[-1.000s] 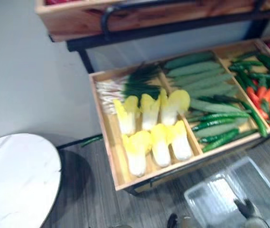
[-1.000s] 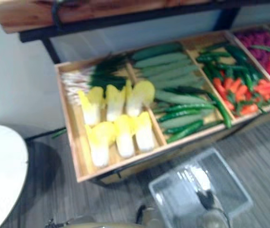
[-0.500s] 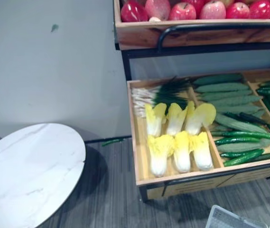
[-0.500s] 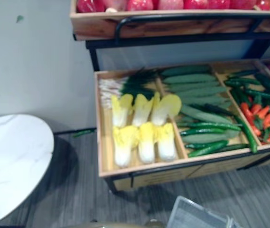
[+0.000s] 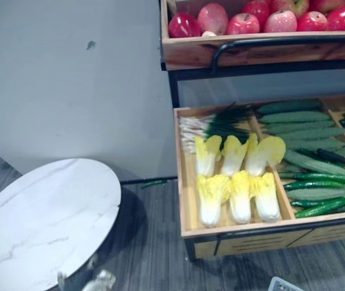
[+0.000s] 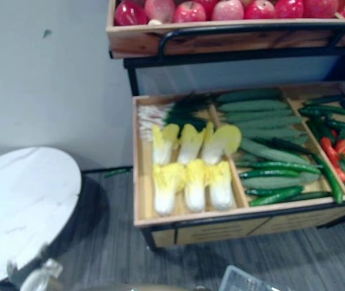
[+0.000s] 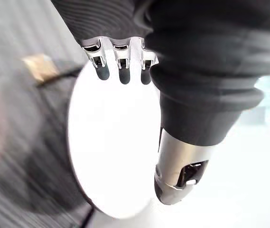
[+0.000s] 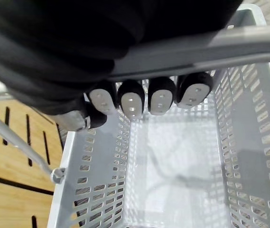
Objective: Pick vegetable in the basket
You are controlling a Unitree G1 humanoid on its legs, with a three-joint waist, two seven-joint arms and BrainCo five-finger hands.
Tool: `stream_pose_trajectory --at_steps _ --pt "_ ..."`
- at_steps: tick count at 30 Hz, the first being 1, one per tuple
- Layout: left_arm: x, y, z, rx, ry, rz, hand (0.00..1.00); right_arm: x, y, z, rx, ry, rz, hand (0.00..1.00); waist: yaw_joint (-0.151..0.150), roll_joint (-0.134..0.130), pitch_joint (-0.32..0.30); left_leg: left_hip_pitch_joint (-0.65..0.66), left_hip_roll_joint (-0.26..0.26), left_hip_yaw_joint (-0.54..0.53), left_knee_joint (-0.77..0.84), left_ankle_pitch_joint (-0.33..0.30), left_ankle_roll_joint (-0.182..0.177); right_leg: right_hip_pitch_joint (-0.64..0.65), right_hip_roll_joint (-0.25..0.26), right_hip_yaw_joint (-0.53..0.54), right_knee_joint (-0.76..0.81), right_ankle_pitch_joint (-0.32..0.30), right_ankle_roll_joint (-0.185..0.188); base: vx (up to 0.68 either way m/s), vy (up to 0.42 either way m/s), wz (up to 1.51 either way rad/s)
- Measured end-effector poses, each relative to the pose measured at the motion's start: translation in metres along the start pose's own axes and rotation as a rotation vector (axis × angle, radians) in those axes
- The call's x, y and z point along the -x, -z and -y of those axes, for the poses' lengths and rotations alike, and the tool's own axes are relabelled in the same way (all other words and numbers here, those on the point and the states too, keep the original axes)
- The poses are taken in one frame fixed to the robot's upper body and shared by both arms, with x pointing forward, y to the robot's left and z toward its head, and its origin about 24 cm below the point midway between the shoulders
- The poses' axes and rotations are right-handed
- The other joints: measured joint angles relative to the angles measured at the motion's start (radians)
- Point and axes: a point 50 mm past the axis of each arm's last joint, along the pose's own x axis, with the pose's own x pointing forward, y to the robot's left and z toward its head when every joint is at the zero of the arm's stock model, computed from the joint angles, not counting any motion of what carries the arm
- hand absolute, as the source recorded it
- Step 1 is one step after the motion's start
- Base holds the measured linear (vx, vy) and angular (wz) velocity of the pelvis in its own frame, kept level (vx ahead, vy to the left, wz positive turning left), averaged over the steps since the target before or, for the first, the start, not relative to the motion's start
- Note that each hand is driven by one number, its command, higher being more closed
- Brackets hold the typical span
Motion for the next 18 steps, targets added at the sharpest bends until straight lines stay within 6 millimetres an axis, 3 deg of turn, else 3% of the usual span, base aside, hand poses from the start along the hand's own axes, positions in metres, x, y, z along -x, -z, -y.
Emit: stream_pose_trajectory --at_steps 2,4,13,18 --pt "0.009 -0.023 0.023 -0.049 0.108 0.134 0.00 0.003 -0.003 -0.006 0.032 -0.025 0.041 1.00 -0.001 -0.011 0.001 0.021 0.002 0.019 0.000 -0.006 -0.003 0.018 -0.002 0.006 -0.002 0.000 0.000 0.01 0.009 -0.04" --pt "0.015 -0.033 0.034 -0.081 0.162 0.204 0.00 0.005 -0.007 -0.012 0.048 -0.047 0.076 1.00 0.001 -0.018 -0.001 0.030 0.004 0.037 0.000 -0.017 -0.007 0.021 0.001 0.021 -0.007 0.000 0.000 -0.01 0.015 -0.23" --pt "0.032 -0.030 0.060 -0.194 0.266 0.264 0.00 0.012 -0.007 -0.028 0.136 -0.110 0.116 1.00 -0.005 -0.045 -0.008 0.061 0.024 0.144 0.000 -0.036 -0.021 0.003 0.028 0.106 -0.036 0.018 0.001 0.01 -0.008 -0.29" --pt "0.040 -0.026 0.084 -0.204 0.330 0.250 0.00 0.014 -0.012 -0.035 0.178 -0.133 0.147 1.00 -0.028 -0.051 -0.012 0.075 0.032 0.199 0.000 -0.037 -0.024 -0.020 0.047 0.167 -0.038 0.021 -0.003 0.06 -0.016 -0.31"
